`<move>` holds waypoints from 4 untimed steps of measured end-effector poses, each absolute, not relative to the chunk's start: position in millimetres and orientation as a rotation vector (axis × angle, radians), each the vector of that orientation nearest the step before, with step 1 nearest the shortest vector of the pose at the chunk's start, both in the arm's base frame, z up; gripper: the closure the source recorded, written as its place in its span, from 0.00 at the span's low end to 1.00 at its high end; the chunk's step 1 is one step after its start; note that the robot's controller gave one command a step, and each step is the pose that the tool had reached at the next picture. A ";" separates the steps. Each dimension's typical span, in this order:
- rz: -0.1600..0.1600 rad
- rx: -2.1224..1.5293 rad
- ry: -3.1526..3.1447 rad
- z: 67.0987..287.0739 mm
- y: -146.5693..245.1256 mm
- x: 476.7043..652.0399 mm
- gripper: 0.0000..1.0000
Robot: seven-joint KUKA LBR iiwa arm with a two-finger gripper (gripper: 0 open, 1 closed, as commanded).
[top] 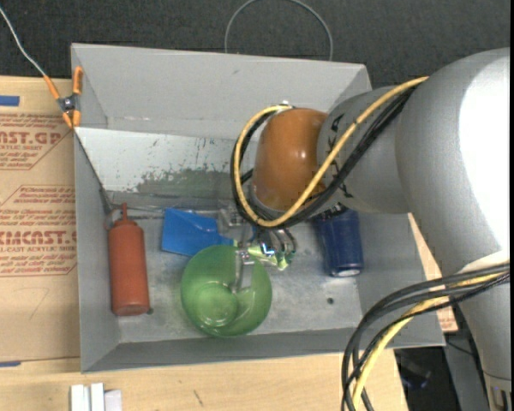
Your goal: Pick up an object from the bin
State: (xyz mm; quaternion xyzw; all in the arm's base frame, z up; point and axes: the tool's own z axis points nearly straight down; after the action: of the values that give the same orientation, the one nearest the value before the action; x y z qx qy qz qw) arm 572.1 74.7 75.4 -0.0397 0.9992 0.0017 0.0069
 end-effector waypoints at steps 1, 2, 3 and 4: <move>0.002 -0.340 3.113 71.2 94.7 570.7 0.00; 0.010 -0.205 3.117 70.3 130.5 572.6 0.00; 0.003 -0.284 3.109 73.7 137.1 569.5 1.00; 0.003 -0.284 3.109 73.6 137.1 569.5 1.00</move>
Offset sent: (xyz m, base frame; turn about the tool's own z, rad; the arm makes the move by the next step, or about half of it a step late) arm 0.0002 0.0525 -0.0054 -0.0493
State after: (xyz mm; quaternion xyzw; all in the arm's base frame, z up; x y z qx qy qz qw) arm 569.5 137.1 73.6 -0.0909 0.9958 0.0011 0.0097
